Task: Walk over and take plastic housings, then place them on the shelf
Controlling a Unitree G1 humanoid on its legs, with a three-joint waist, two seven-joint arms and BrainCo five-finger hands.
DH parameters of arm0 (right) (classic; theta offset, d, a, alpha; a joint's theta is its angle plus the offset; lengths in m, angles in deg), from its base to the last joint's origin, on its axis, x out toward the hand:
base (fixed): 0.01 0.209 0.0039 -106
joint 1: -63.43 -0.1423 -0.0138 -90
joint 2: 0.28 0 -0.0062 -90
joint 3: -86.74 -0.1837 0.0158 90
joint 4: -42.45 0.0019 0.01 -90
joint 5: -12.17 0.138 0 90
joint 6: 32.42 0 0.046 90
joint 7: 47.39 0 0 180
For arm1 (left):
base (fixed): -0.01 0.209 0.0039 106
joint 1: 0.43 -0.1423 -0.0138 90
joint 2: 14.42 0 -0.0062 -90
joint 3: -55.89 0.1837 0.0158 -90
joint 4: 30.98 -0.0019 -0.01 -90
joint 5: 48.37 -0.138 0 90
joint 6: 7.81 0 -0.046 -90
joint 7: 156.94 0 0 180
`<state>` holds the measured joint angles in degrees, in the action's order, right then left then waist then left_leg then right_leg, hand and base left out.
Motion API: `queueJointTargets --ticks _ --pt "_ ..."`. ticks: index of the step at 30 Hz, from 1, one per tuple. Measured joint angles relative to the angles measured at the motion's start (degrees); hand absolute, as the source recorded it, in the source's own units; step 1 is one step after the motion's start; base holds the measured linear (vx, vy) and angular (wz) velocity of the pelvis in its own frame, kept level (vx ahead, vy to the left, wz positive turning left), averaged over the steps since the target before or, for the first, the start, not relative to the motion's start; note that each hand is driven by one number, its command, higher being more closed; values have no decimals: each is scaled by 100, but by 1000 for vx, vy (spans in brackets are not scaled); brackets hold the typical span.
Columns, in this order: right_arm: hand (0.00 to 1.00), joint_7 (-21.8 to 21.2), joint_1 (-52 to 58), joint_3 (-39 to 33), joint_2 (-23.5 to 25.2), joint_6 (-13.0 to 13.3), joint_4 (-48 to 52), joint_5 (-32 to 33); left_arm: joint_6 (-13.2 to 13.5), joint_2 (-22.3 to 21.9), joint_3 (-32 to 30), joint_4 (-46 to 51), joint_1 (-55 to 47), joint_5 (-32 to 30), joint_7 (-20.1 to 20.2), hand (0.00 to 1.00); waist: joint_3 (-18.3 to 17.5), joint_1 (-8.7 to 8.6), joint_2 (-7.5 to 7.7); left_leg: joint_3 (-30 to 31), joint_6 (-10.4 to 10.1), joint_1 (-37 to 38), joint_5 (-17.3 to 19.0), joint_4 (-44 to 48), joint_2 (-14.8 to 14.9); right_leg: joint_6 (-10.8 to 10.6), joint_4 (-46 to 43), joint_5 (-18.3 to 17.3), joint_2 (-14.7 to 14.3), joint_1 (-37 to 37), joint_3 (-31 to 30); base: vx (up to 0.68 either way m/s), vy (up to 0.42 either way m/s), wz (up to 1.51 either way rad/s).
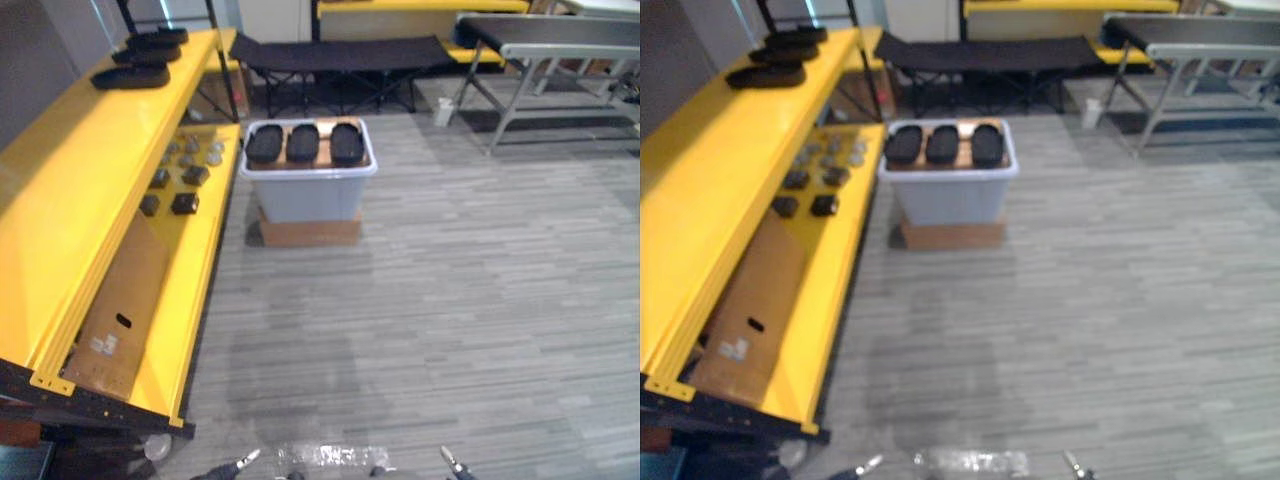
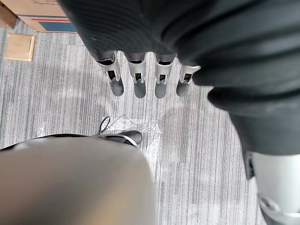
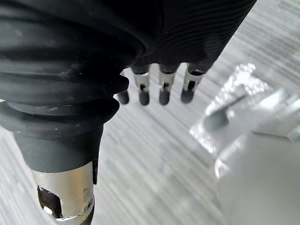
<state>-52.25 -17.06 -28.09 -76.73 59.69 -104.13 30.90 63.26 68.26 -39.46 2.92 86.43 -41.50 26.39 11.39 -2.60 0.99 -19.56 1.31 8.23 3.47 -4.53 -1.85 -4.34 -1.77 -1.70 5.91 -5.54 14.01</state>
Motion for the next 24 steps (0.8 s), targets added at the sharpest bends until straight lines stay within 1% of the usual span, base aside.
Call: queueJointTargets --ticks 2,4,5,7,9,11,13,16,18,22,23,24 --pt "0 -20 -100 12 -35 -13 -2 -53 7 12 -2 12 84 -2 -6 0 191 4 -58 3 25 -90 -16 0 -31 -3 -53 -6 32 110 -2 -41 23 0" --pt "0 -68 -222 21 -39 -16 -2 -30 28 -4 -2 48 136 17 -35 0 242 -2 -83 4 60 -224 -40 1 -58 -9 -70 -12 57 248 -3 -51 15 1" --pt "0 -146 -323 26 -54 -23 -2 -3 116 -19 7 46 198 169 -55 0 317 -1 -108 10 74 -302 -61 3 -77 -26 -88 -23 78 334 -1 -50 13 4" --pt "0 -157 -429 35 -71 -50 -2 30 243 -39 61 48 256 220 -75 0 420 1 -125 23 75 -332 -65 18 -86 -27 -116 -23 92 364 0 -15 7 5" --pt "0 -151 -486 90 -76 -74 -1 112 365 -39 115 51 275 229 -69 0 440 4 -97 32 72 -327 -63 22 -87 -30 -135 -36 94 362 1 8 -3 3" --pt "0 -148 -578 237 -81 -73 2 162 409 -50 159 78 360 229 -58 0 517 5 -31 46 67 -321 -58 53 -92 -14 -195 -71 110 362 5 10 -7 5" --pt "0 -146 -583 286 -78 -71 10 186 475 -81 170 86 386 232 -71 0 542 6 -3 69 41 -321 -36 106 -93 -2 -252 -98 121 358 6 8 -10 5" --pt "0 -146 -534 304 -74 -67 9 183 636 -113 177 87 383 243 -86 0 545 3 -2 108 46 -218 -16 115 -107 -3 -363 -192 131 288 11 10 -12 5" --pt "0 -154 -453 318 -52 -65 10 166 647 -121 213 87 381 335 -97 0 545 -1 -3 152 42 -79 6 117 -121 -18 -423 -277 178 155 31 9 -9 9" --pt "0 -231 -224 416 -7 -51 6 -50 838 -229 244 83 336 448 -228 0 531 4 4 194 34 196 35 113 -128 -28 -517 -409 203 -97 97 -15 -18 8" --pt "0 -271 -136 419 8 0 4 -85 879 -248 392 82 331 453 -263 0 514 -7 -4 260 34 240 34 112 -129 -26 -542 -429 211 -161 169 -26 -19 13" --pt "0 -272 -123 421 9 5 4 -104 881 -250 411 81 330 453 -267 0 514 -7 -3 270 34 250 34 111 -129 -26 -546 -434 211 -173 172 -34 -20 18"
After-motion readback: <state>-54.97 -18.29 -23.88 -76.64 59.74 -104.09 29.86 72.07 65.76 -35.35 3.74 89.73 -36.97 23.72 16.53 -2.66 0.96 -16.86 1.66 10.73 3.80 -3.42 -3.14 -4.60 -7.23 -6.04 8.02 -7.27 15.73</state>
